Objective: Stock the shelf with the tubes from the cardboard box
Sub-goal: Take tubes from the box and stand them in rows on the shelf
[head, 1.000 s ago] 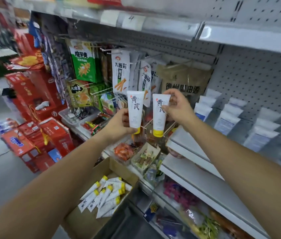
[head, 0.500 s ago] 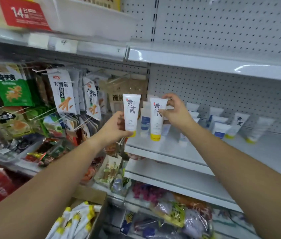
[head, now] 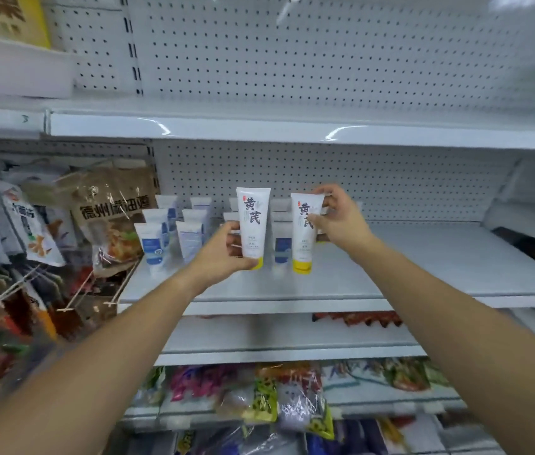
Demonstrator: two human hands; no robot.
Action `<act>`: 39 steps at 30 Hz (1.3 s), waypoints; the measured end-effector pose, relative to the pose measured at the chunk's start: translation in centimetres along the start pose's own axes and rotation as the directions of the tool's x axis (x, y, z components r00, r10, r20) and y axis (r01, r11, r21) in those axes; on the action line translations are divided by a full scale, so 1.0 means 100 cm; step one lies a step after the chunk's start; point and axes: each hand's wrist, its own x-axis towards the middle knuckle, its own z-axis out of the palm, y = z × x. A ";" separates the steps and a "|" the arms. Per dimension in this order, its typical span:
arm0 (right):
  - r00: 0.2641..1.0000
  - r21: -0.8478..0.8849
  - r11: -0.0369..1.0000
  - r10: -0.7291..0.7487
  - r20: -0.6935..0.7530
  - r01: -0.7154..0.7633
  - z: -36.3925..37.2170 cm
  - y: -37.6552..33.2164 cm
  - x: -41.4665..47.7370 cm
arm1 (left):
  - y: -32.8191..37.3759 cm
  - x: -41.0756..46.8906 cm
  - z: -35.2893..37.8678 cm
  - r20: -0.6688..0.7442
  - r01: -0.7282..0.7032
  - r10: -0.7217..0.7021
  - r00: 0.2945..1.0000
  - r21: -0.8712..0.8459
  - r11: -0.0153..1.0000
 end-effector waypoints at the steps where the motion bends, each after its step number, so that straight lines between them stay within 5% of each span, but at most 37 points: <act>1: 1.000 -0.009 1.000 0.006 -0.011 -0.006 -0.018 0.004 -0.003 | 0.004 0.006 0.016 0.013 -0.005 0.005 1.000 0.000 1.000; 15: 0.986 -0.038 0.998 0.044 -0.158 -0.051 -0.202 0.060 -0.020 | 0.035 0.071 0.205 0.135 -0.034 0.040 0.990 -0.050 0.998; 39: 0.963 -0.067 0.996 0.036 -0.268 -0.056 -0.329 0.124 0.104 | 0.027 0.250 0.325 0.198 -0.089 0.104 0.975 -0.085 0.992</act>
